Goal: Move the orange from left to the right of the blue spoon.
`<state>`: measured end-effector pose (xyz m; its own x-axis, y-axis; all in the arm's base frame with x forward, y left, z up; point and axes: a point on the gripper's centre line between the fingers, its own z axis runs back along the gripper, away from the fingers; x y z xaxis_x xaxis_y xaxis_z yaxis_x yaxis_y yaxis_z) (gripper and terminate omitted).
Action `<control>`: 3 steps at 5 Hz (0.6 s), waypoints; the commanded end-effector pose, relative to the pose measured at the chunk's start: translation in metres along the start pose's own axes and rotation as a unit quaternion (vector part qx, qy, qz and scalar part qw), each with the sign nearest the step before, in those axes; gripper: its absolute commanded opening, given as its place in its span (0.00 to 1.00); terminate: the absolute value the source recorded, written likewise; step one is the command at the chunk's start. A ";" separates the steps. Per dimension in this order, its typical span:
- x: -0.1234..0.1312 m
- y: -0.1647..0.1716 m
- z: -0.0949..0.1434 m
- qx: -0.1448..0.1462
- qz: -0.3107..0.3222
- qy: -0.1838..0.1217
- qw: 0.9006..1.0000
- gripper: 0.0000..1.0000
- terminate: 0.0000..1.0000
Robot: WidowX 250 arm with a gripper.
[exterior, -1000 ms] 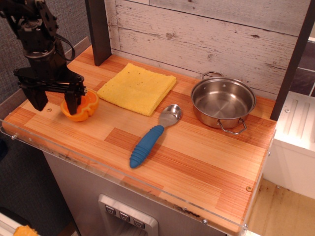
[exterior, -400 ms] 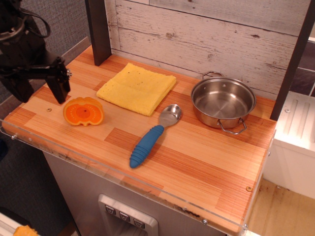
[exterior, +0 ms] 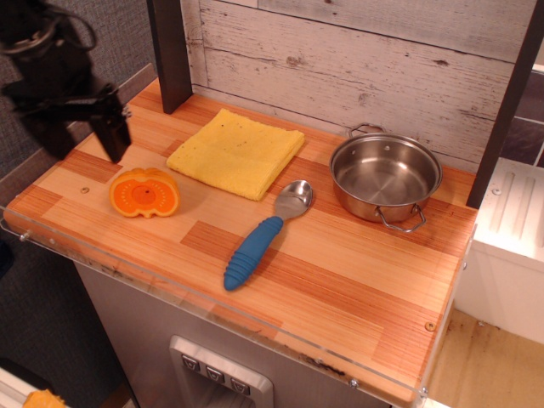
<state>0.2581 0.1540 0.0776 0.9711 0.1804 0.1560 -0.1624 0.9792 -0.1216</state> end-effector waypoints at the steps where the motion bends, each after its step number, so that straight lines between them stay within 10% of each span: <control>1: 0.022 -0.012 -0.013 -0.084 -0.181 0.021 0.980 1.00 0.00; 3: 0.014 -0.016 -0.018 -0.117 -0.304 0.037 0.945 1.00 0.00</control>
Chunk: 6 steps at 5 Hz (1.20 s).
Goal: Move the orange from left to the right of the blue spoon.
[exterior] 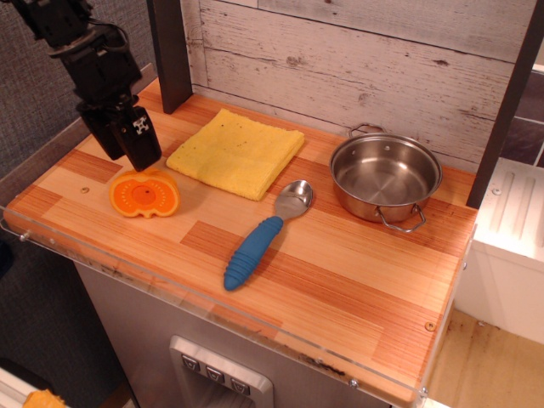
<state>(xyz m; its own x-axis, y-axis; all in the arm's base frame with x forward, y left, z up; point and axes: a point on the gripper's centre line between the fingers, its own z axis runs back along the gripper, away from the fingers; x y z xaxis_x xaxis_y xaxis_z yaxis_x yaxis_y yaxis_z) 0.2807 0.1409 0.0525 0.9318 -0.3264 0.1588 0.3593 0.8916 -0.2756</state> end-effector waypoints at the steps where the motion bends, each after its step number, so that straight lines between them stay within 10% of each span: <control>1: -0.004 -0.013 0.006 0.000 -0.088 0.005 0.996 1.00 0.00; 3: -0.008 -0.025 -0.018 0.016 -0.100 0.038 0.994 1.00 0.00; 4: -0.008 -0.029 -0.034 0.023 -0.086 0.057 0.994 0.00 0.00; 6: -0.003 -0.053 -0.022 0.059 -0.047 0.011 0.997 0.00 0.00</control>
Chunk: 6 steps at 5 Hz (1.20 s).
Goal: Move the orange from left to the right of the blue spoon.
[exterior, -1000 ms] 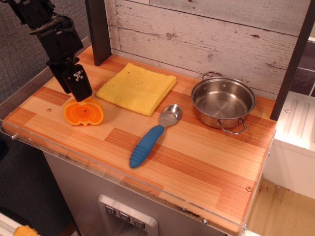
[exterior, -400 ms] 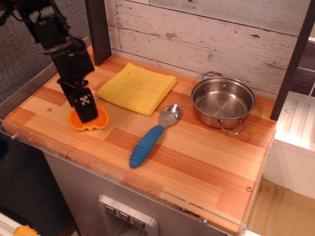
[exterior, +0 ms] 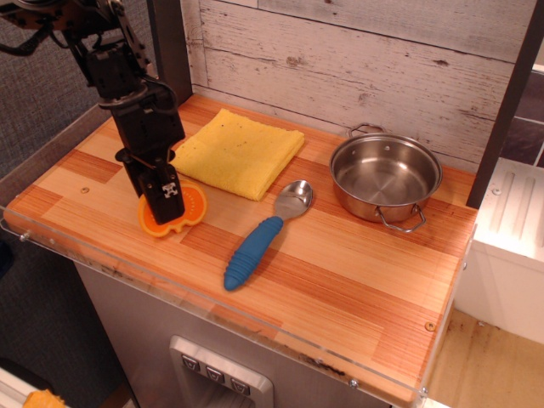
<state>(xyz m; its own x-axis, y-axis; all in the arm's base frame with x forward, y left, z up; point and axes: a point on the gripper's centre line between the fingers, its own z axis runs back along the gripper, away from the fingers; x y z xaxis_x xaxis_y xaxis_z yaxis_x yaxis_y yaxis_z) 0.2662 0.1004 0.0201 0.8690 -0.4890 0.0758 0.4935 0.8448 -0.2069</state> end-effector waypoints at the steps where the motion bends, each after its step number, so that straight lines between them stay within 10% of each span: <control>1: 0.015 -0.064 0.055 0.034 0.128 -0.142 0.981 0.00 0.00; 2: 0.043 -0.108 0.060 0.037 0.168 -0.169 0.970 0.00 0.00; 4: 0.102 -0.158 -0.006 0.039 0.205 -0.151 0.966 0.00 0.00; 6: 0.101 -0.153 -0.034 0.066 0.224 -0.128 0.964 0.00 0.00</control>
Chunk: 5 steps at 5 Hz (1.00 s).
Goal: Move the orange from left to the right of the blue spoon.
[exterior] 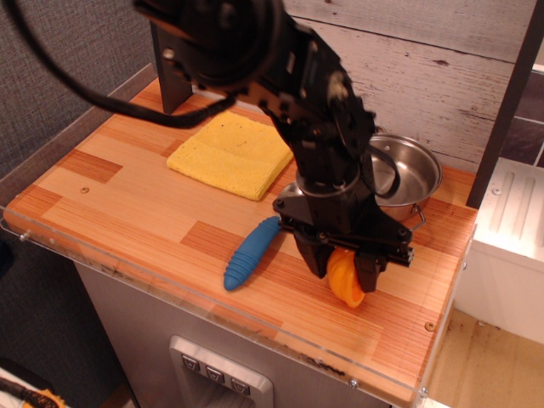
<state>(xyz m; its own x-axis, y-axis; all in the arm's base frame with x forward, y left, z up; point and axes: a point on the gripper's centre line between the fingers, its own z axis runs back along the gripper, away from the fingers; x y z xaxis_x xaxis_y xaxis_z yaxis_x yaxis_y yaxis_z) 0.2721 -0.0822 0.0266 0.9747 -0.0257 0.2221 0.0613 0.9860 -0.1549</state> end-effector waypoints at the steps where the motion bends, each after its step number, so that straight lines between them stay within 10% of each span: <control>1: 0.006 0.000 0.004 0.006 0.005 -0.017 1.000 1.00 0.00; 4: 0.025 0.000 0.083 -0.050 0.014 -0.099 0.994 1.00 0.00; 5: 0.019 0.033 0.111 -0.022 0.029 -0.098 0.994 1.00 0.00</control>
<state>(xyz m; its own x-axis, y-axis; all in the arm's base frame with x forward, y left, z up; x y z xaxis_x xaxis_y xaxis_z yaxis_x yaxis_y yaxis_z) 0.2639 -0.0255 0.1228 0.9353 0.0749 0.3459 -0.0004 0.9776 -0.2107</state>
